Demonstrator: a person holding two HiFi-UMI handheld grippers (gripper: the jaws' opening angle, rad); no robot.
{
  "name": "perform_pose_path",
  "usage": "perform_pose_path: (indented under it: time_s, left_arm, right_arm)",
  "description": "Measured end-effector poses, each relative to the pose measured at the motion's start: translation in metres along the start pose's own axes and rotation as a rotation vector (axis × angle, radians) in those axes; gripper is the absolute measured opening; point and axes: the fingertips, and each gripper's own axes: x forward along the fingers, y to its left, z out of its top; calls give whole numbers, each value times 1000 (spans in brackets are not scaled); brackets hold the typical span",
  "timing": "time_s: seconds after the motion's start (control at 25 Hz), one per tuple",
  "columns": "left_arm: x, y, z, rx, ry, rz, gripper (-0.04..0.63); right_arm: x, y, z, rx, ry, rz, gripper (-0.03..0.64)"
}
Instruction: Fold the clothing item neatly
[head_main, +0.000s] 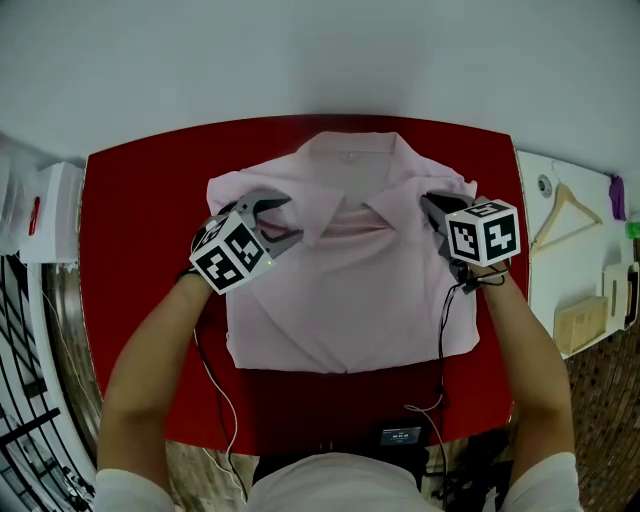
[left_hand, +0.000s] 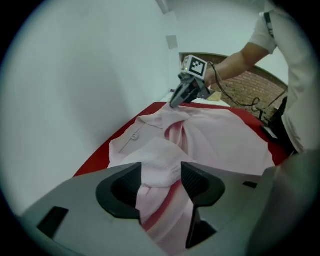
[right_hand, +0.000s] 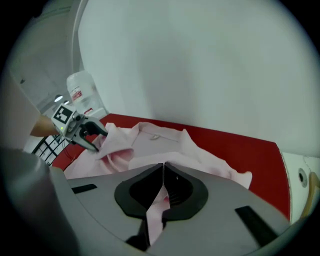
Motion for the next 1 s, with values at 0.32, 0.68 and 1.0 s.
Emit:
perform_pose_path:
  time_s: [0.32, 0.68, 1.0]
  left_arm:
    - [17, 27, 5, 85, 24, 16, 264]
    - [23, 102, 10, -204, -60, 179, 54]
    - [-20, 125, 5, -284, -109, 155, 137]
  right_arm:
    - [36, -13, 69, 34, -119, -7, 23]
    - [67, -36, 85, 15, -155, -80, 25]
    - [48, -42, 95, -99, -169, -81, 175]
